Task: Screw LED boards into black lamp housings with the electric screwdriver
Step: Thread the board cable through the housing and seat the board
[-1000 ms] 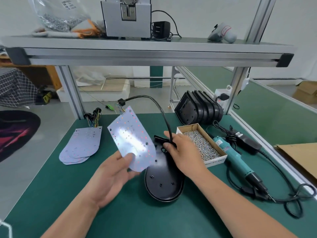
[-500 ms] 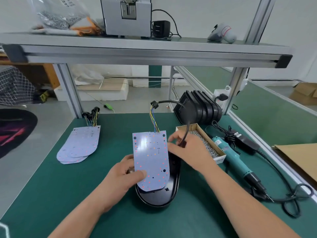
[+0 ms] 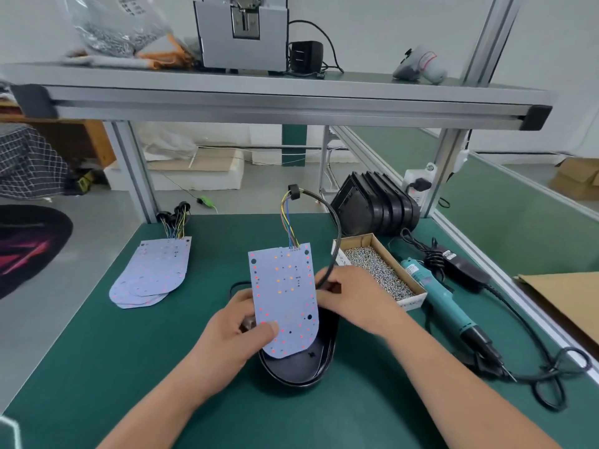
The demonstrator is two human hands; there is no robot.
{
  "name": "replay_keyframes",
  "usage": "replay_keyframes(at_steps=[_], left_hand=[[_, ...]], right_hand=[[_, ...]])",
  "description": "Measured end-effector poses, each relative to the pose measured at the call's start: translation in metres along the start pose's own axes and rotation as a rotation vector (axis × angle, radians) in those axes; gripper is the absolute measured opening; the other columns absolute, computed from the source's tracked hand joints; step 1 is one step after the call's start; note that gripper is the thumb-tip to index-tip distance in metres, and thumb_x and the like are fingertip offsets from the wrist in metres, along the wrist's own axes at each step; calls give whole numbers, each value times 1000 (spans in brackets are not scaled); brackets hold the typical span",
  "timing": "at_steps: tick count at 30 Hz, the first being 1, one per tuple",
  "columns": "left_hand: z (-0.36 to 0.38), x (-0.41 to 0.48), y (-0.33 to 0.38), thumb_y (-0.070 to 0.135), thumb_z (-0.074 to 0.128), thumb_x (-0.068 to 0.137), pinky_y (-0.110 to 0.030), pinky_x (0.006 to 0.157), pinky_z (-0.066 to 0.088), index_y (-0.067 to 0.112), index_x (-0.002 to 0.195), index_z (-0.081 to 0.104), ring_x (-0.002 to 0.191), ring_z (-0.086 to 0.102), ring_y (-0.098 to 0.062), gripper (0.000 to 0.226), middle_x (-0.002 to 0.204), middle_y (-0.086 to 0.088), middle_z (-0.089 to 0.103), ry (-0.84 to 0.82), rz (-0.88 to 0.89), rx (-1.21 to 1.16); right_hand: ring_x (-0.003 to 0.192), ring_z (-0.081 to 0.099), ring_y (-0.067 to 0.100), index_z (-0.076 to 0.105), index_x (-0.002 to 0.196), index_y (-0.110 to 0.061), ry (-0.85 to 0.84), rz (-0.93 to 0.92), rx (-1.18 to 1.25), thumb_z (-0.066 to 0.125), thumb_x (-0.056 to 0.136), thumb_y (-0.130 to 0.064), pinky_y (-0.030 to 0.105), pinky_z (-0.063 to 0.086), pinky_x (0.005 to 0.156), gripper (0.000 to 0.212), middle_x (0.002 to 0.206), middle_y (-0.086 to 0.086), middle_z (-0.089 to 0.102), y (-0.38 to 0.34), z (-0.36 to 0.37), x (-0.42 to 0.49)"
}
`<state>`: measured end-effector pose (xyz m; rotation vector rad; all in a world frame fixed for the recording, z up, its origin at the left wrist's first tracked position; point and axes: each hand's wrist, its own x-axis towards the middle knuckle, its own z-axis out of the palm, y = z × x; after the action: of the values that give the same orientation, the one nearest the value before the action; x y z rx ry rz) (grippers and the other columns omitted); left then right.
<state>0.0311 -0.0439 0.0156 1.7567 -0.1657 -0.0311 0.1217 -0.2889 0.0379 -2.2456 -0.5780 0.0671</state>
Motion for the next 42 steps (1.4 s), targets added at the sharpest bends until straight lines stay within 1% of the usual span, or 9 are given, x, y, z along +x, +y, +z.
replay_keyframes(at_steps=[4,7,12,17,24,28,33,36,42], left_hand=[[-1,-1,3,31,66,85,-30,96,51,41,111,81,113,66,-8,31,134,23,62,-11,-1,82],[1,-1,4,31,65,85,-20,90,50,41,111,80,107,66,-10,32,133,23,61,-16,-6,97],[2,-4,3,30,67,86,-24,94,52,35,109,82,109,65,-15,28,135,24,61,-31,-8,83],[1,-3,8,29,65,84,-32,100,53,36,109,82,112,66,-17,31,135,25,60,-4,-8,92],[5,-5,7,30,63,86,-19,89,50,43,110,79,106,65,-14,31,135,23,59,-12,23,150],[4,-6,8,33,62,87,-29,95,53,43,114,78,108,65,-16,33,136,21,59,-12,32,175],[14,-8,10,29,63,90,-32,94,51,41,114,79,114,64,-11,31,138,21,58,-1,80,141],[18,-10,9,28,65,94,-27,98,49,38,119,78,125,60,-9,30,145,18,55,-18,105,62],[17,-9,18,26,71,93,-16,101,48,42,124,76,135,54,-3,35,149,21,46,-154,125,55]], right_hand=[[60,44,13,76,102,-19,157,62,671,74,86,-37,23,33,53,24,72,-1,60,2,-21,-5],[55,46,13,71,87,-16,207,112,598,72,97,-25,20,32,48,13,69,1,67,3,-21,-3],[49,46,0,77,79,-32,-111,115,78,78,91,-30,11,34,48,13,57,-16,62,-2,-5,-5],[51,39,15,67,89,-9,320,131,752,71,95,-32,22,24,45,25,67,4,56,-2,-21,-2],[55,59,3,69,76,-17,-80,182,34,75,90,-20,16,40,52,16,71,-3,77,-4,-9,-2],[50,43,11,67,87,-9,198,173,437,71,99,-21,19,33,47,17,65,1,61,-2,-23,-1],[84,55,19,67,79,0,157,3,63,75,95,-18,32,44,79,25,85,8,64,-7,-11,-5],[106,63,21,74,98,-7,34,23,62,70,94,-14,43,50,100,9,110,11,72,-10,3,-5],[60,52,-9,62,64,-60,58,58,19,47,77,-29,8,39,57,37,63,-35,60,-22,3,-4]])
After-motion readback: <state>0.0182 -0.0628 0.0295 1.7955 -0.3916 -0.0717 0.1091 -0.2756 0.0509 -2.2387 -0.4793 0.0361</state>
